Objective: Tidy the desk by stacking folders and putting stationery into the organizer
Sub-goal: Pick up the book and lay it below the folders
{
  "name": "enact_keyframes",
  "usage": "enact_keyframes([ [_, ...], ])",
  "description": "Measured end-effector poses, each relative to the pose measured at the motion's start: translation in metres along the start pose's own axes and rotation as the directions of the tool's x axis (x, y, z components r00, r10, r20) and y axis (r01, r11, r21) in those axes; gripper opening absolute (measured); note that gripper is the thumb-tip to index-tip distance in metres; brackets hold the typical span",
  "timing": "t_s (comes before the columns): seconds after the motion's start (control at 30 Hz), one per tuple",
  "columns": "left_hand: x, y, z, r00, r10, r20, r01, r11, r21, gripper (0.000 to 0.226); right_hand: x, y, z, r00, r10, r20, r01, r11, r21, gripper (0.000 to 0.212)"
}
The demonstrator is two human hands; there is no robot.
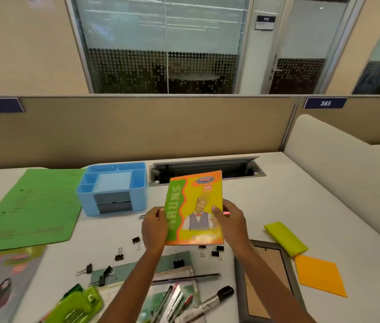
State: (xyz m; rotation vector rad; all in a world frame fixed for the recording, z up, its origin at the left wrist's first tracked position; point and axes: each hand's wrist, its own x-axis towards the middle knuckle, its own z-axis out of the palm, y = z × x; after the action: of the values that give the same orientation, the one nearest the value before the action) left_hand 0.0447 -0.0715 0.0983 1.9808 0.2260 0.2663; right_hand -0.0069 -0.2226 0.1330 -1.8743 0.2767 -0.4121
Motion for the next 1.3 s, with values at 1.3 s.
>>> enact_keyframes([
  [1.3,0.046,-0.211,-0.319,0.799,-0.239,-0.552,0.477,0.81,0.341,0.026,-0.147,-0.045,0.348,0.7,0.19,0.689,-0.069,0.978,-0.199,0.033],
])
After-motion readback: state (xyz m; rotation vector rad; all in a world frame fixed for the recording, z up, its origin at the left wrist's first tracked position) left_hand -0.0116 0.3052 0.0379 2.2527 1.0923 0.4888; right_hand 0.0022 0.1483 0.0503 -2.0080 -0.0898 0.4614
